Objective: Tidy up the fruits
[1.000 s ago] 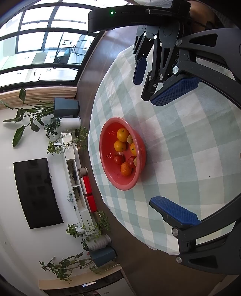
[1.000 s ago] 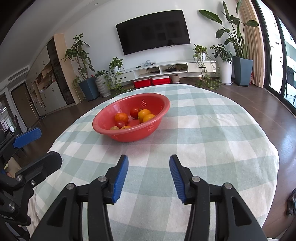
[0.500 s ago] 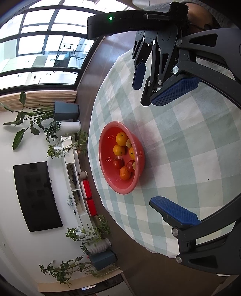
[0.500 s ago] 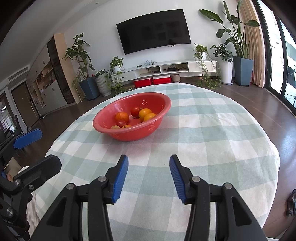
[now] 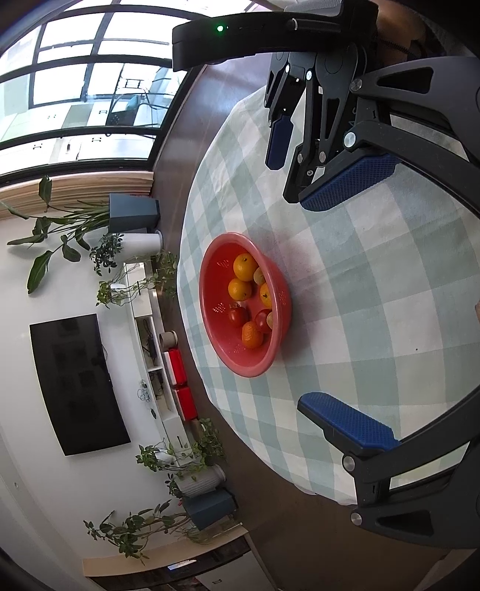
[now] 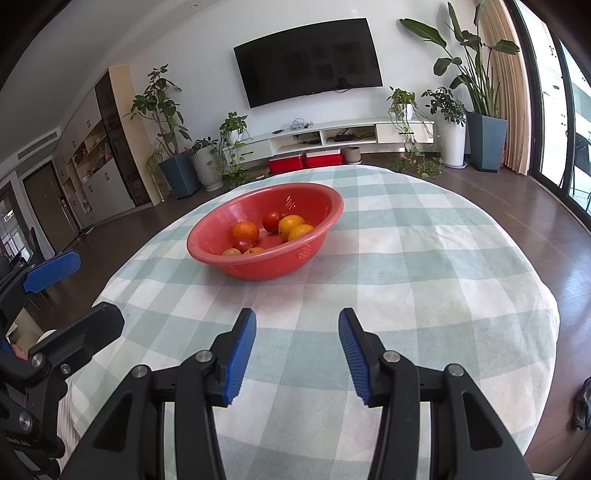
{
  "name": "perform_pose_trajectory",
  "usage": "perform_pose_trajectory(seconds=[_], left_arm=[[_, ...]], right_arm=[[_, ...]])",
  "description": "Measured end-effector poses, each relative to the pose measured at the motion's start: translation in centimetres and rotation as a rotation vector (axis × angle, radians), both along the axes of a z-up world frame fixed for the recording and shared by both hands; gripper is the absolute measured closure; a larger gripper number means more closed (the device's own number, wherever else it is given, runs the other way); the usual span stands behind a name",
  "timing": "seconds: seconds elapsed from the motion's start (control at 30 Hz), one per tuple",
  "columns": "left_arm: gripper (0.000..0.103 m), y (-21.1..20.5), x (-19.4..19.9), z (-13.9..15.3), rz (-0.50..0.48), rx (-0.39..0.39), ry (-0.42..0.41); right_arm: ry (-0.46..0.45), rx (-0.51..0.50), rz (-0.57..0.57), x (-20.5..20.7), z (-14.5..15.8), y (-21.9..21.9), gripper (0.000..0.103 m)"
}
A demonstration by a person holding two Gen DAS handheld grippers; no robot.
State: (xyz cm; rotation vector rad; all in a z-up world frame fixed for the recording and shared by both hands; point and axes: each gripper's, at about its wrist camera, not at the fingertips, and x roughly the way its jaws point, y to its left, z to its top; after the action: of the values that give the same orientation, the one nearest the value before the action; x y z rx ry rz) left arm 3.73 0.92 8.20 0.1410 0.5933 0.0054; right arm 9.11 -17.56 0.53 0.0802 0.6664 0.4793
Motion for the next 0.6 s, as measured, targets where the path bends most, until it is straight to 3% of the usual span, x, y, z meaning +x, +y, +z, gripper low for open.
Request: perform_pose_trajectory(seconds=[0.6], left_arm=[[0.004, 0.43, -0.4, -0.2, 0.021, -0.022, -0.014]], right_arm=[[0.0, -0.001, 0.0, -0.01, 0.04, 0.01, 0.053]])
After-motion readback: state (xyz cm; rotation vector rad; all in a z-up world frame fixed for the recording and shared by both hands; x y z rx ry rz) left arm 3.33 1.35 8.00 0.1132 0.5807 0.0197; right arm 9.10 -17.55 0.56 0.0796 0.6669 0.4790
